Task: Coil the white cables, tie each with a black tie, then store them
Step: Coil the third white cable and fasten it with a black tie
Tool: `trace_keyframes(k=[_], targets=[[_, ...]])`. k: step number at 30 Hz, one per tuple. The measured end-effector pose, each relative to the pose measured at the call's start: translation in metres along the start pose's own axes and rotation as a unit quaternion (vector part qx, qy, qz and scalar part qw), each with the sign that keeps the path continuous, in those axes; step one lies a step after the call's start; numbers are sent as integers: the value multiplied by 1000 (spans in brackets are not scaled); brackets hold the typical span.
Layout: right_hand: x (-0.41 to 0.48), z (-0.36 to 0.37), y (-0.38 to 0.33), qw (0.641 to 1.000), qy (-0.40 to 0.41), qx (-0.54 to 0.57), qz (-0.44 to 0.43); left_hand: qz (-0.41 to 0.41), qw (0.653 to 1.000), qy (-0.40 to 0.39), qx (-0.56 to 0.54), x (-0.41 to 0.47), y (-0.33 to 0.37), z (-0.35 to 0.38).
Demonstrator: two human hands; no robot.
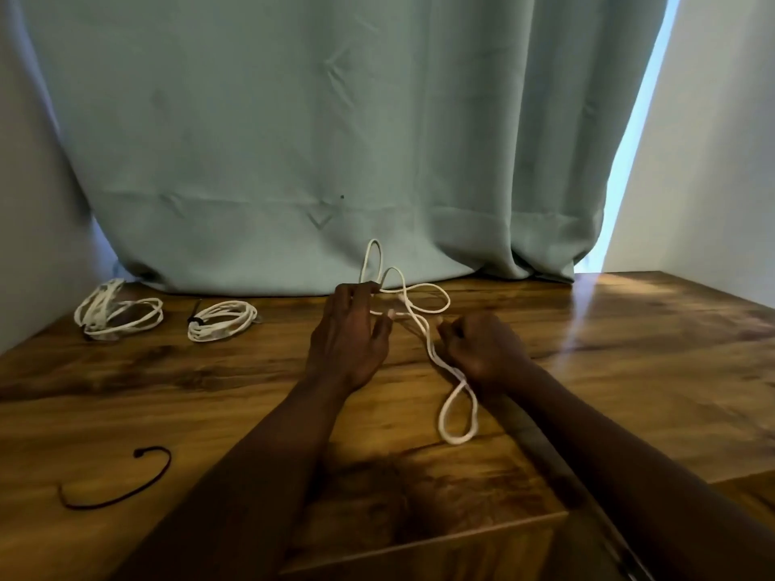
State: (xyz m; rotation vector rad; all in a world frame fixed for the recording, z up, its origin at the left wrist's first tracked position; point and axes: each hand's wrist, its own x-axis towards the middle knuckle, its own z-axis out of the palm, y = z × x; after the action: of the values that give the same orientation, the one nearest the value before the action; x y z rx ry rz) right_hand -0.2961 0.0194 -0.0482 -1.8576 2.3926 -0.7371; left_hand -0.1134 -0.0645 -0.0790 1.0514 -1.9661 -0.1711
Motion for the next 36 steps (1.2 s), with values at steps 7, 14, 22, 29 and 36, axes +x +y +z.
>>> trace_keyframes(k=[7,14,22,29,36], targets=[[82,19,-8,998,18,12,-57,114,972,-181,98,13,5,16],[111,57,12,995,60,-61,-53,44,981,-156,108,25,-3,22],[84,27,-28,770,-60,635,29,-29,985,-69,154,31,-11,4],[74,21,-33,586,-199,786,3,37,991,-47,116,35,-12,7],[80,12,-27,771,-211,594,-87,-97,977,48,-185,36,-18,-1]])
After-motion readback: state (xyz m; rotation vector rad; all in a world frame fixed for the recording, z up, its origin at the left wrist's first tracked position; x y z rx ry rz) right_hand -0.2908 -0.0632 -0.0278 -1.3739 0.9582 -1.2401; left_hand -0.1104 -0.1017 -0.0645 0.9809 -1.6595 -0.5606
